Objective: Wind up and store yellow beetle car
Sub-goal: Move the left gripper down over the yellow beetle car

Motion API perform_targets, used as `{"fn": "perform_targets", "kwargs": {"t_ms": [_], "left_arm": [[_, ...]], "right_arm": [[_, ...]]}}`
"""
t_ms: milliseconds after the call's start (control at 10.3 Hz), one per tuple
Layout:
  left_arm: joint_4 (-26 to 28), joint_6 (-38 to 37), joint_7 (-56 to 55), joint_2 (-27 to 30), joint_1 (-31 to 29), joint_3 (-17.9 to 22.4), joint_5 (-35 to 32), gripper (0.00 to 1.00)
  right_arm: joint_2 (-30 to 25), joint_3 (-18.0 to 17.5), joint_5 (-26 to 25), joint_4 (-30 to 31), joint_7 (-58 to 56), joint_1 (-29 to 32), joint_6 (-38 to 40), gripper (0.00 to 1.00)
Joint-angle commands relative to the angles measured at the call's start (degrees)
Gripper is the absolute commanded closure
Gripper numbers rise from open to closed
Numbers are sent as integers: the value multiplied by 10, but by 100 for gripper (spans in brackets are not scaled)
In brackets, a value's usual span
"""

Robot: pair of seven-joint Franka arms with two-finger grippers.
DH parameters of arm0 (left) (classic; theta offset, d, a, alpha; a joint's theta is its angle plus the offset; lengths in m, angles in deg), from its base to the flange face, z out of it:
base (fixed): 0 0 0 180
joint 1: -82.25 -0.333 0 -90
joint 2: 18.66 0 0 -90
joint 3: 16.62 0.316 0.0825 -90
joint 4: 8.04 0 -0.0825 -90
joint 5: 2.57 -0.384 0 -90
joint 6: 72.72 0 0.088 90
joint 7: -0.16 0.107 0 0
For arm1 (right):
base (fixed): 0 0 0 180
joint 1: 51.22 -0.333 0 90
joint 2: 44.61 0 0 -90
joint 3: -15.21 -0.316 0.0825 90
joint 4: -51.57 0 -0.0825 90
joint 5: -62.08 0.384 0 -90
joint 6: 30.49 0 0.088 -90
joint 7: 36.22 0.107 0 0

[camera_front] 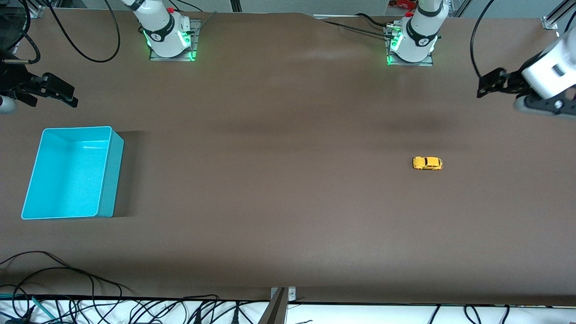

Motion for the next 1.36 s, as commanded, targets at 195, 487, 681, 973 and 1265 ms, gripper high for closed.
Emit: {"fn": "perform_targets", "kwargs": {"t_ms": [195, 487, 681, 973, 1265], "left_arm": [[160, 171, 2, 1, -5, 5, -4, 0], [251, 293, 5, -2, -5, 5, -4, 0], [299, 370, 6, -11, -5, 6, -4, 0], [327, 441, 124, -38, -8, 16, 4, 0], [354, 478, 306, -66, -8, 18, -2, 0]], "right_arm": [[-4, -2, 2, -7, 2, 1, 10, 0], [-4, -2, 3, -7, 2, 1, 10, 0], [-4, -2, 3, -7, 2, 1, 9, 0], [-4, -2, 2, -7, 2, 1, 10, 0], [-4, -2, 3, -7, 2, 1, 10, 0]]}}
